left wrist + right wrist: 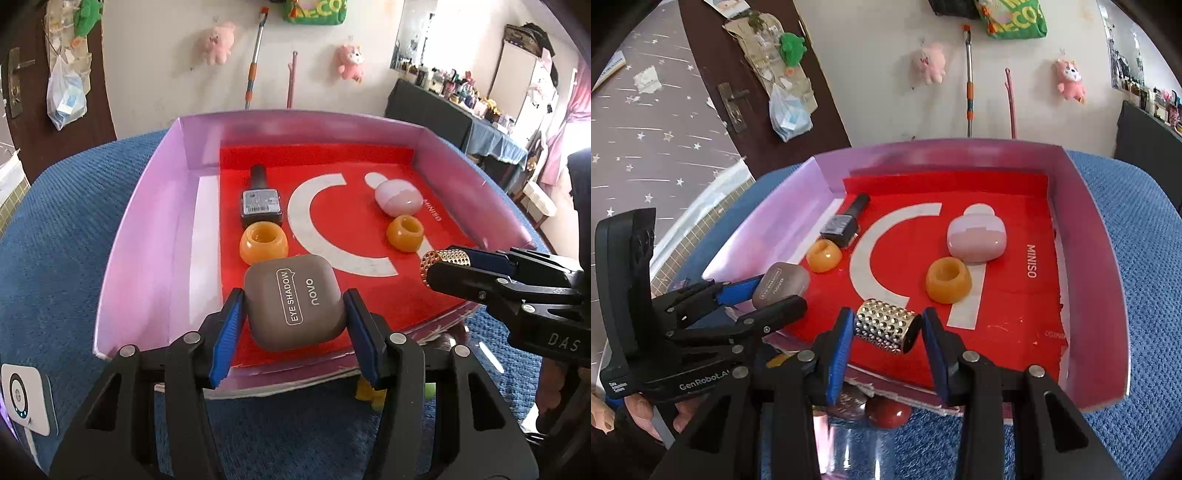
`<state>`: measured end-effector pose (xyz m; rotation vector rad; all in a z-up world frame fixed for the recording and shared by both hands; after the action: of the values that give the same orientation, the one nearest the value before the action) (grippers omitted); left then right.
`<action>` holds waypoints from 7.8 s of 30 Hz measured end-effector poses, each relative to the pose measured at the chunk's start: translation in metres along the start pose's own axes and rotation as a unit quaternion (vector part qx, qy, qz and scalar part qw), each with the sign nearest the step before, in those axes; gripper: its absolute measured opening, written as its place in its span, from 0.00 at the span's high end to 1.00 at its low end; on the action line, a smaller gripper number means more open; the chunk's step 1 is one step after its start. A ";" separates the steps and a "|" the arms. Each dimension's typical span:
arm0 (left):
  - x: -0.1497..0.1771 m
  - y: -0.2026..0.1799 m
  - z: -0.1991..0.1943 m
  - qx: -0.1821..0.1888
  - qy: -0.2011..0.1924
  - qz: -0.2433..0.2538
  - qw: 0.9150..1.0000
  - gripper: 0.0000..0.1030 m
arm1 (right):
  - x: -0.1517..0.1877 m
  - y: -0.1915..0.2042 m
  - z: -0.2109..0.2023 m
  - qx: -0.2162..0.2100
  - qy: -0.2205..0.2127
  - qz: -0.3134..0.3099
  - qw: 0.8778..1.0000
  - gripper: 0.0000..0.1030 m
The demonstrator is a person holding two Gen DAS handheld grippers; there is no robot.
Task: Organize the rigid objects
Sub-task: 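Lift and carry the eye shadow case and silver cylinder over the box, then lower both items onto the red sheet and open both grippers, then withdraw both open grippers from the box toward the remaining items, then move both grippers down toward the pink nail polish bottle beside the box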
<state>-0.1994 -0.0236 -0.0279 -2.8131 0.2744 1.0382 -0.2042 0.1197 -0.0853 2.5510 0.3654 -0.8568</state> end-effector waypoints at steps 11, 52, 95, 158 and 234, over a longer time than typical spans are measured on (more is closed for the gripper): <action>-0.001 0.006 0.018 0.014 0.028 -0.008 0.999 0.50 | -0.005 -0.005 0.017 0.019 0.015 -0.008 1.000 0.61; -0.021 0.022 0.042 -0.015 0.015 -0.003 1.000 0.49 | -0.025 -0.023 0.049 0.049 0.002 0.009 0.999 0.61; -0.026 0.016 0.025 -0.036 -0.025 0.012 0.999 0.39 | -0.026 -0.018 0.030 0.048 -0.023 0.013 0.998 0.52; 0.016 -0.008 -0.064 -0.041 -0.071 -0.009 0.997 0.00 | 0.027 0.025 -0.086 0.029 -0.125 -0.007 0.992 0.00; 0.049 -0.039 -0.020 -0.023 -0.018 0.004 1.000 0.01 | 0.129 0.063 -0.037 0.041 -0.058 -0.095 0.993 0.42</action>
<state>-0.1421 0.0044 -0.0428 -2.8320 0.2605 1.1091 -0.0625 0.0964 -0.1196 2.5568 0.5534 -1.1055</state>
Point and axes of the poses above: each gripper's, at about its wrist camera, not at the fingertips, and z roughly the way its jaws point, y to its left, x to its underside, the point moved 8 cm from there along z, roughly the way its jaws point, and after that the axes turned 4 degrees about z, right-handed, at the moved point
